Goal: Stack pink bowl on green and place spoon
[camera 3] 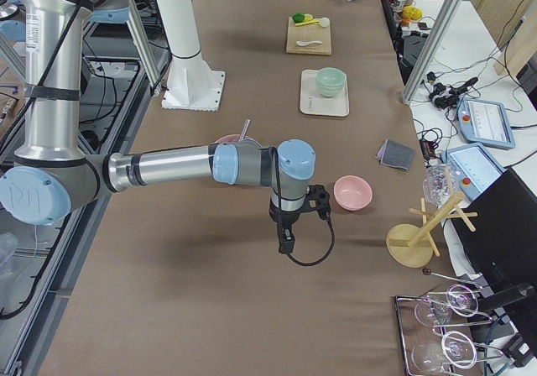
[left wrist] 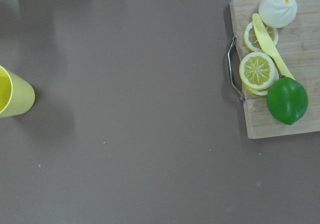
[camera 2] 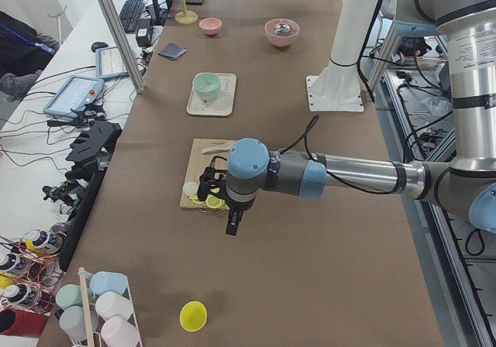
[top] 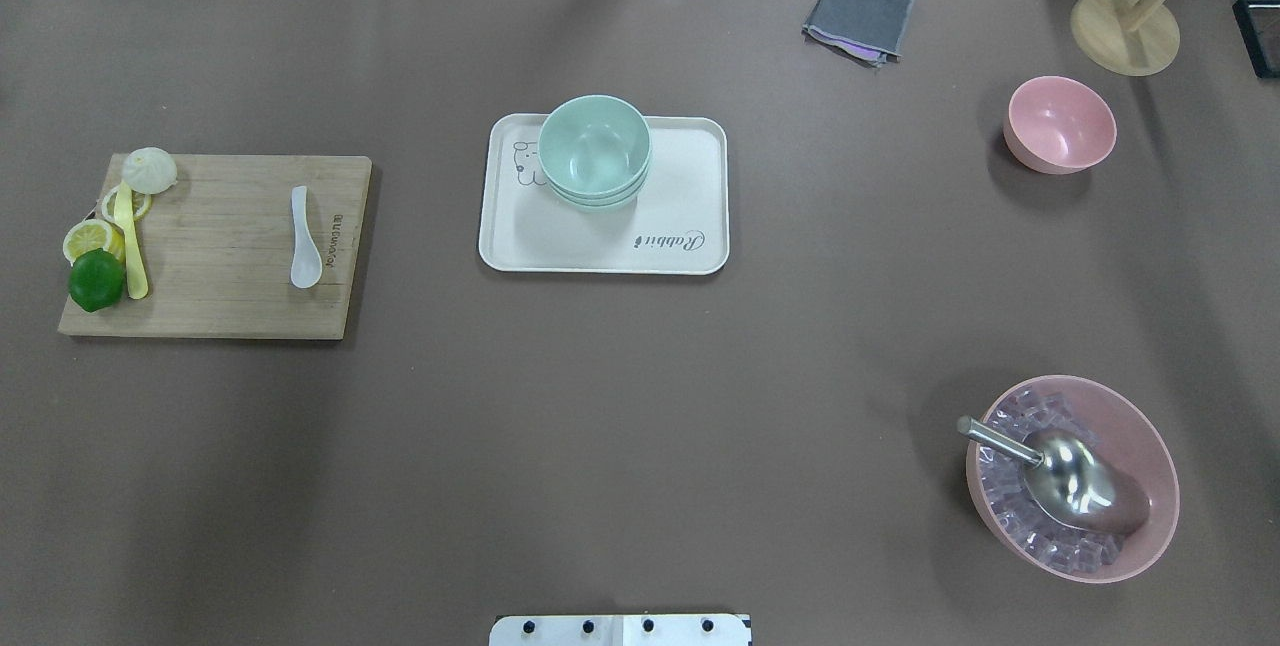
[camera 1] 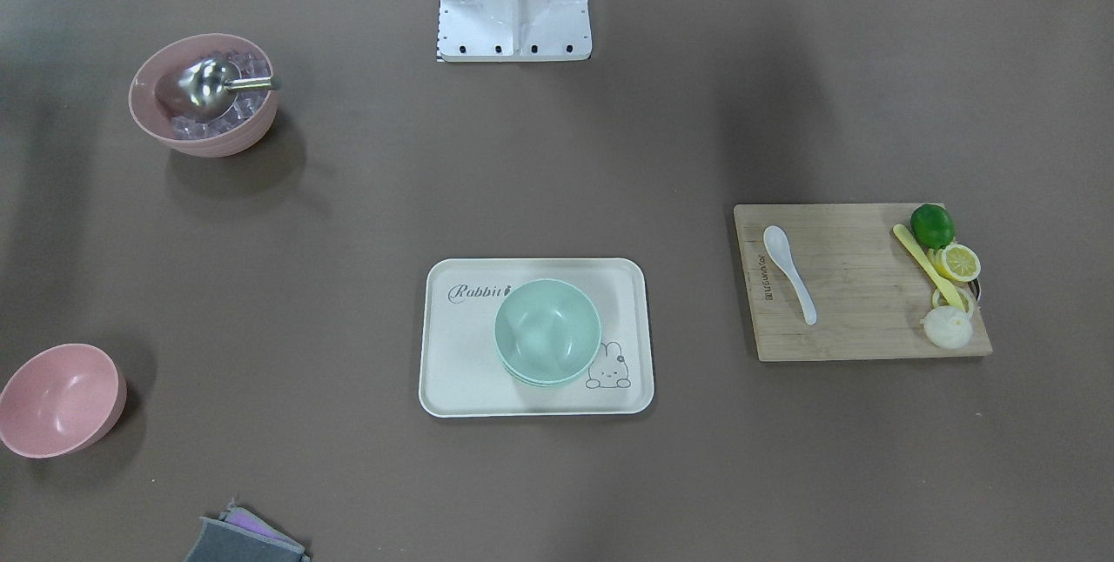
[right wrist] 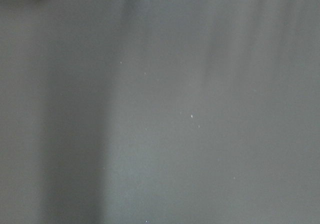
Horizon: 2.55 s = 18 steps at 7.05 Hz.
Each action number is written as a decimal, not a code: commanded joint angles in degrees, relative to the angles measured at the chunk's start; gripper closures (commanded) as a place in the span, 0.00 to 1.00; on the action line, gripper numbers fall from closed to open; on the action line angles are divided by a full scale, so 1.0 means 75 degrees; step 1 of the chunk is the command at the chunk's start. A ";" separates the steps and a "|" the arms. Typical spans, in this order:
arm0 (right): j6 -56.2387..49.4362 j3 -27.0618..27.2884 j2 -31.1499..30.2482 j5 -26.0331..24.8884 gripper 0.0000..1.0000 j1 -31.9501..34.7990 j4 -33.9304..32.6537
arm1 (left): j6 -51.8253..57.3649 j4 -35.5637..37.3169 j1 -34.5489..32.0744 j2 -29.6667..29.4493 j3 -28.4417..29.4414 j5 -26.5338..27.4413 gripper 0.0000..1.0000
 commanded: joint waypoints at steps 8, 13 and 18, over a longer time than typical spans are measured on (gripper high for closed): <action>0.3287 -0.3755 0.1997 0.0385 0.00 -0.2080 0.5242 | -0.0048 -0.2271 0.0049 -0.0903 0.1036 -0.0812 0.02; 0.4628 -0.4798 0.3488 -0.0379 0.09 -0.2645 0.5242 | -0.0048 -0.2610 0.0061 -0.0728 0.1025 -0.0812 0.02; 0.4652 -0.4986 0.3406 -0.0590 0.53 -0.2856 0.5242 | -0.0048 -0.2622 0.0061 -0.0716 0.1025 -0.0812 0.02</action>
